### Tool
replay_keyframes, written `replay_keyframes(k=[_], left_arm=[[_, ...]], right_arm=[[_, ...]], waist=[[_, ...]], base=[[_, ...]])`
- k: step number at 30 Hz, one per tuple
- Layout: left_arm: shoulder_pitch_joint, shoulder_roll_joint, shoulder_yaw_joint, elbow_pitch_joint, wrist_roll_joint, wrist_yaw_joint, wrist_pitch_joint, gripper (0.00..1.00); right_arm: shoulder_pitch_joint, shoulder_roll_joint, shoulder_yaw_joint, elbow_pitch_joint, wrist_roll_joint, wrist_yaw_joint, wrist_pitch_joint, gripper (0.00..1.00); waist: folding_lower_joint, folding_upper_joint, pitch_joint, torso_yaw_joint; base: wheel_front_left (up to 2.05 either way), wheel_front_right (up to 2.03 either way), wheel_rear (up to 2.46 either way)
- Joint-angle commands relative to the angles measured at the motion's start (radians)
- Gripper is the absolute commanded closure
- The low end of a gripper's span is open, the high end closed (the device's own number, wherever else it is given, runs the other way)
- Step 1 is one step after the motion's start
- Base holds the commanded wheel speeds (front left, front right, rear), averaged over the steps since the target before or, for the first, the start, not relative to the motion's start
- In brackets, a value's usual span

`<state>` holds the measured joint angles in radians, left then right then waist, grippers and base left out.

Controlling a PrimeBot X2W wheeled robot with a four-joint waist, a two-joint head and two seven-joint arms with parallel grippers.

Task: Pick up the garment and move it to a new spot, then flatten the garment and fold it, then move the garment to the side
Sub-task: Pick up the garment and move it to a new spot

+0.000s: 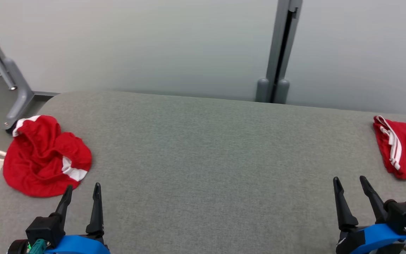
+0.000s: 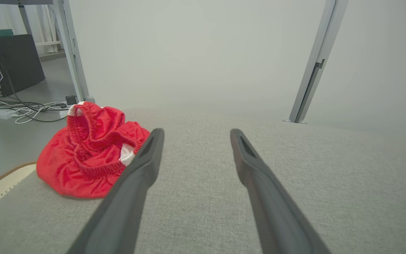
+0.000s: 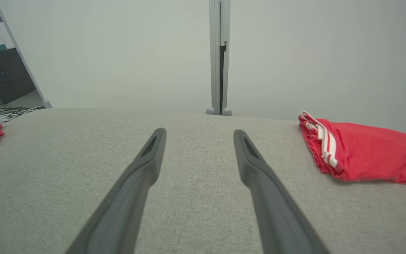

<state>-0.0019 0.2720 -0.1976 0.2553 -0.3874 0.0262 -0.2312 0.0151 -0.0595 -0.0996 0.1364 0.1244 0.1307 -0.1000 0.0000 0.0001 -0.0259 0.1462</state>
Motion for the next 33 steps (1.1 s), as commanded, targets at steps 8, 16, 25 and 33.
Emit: replay_keyframes(k=[8, 16, 25, 33], left_arm=[[0.013, 0.012, -0.012, -0.025, 0.003, 0.009, 0.022, 0.0], [0.03, 0.025, -0.015, -0.054, -0.001, 0.021, 0.038, 0.0], [0.044, 0.036, -0.004, -0.072, -0.011, 0.033, 0.042, 0.0], [0.054, 0.037, -0.007, -0.081, -0.019, 0.038, 0.04, 0.0]], right_arm=[[-0.007, 0.005, 0.031, 0.024, 0.011, 0.0, -0.016, 0.0], [-0.02, 0.008, 0.054, 0.047, 0.027, 0.0, -0.028, 0.0], [-0.029, 0.008, 0.067, 0.066, 0.026, 0.0, -0.036, 0.0], [-0.027, 0.009, 0.07, 0.072, 0.03, 0.0, -0.037, 0.0]], waist=[[0.0, -0.0001, 0.013, 0.163], [0.0, -0.0001, 0.015, 0.274], [0.0, -0.0001, 0.015, 0.338], [0.0, -0.0001, 0.019, 0.355]], base=[[0.0, 0.0, 0.0], [0.0, 0.0, 0.0], [0.0, 0.0, 0.0], [0.0, 0.0, 0.0]])
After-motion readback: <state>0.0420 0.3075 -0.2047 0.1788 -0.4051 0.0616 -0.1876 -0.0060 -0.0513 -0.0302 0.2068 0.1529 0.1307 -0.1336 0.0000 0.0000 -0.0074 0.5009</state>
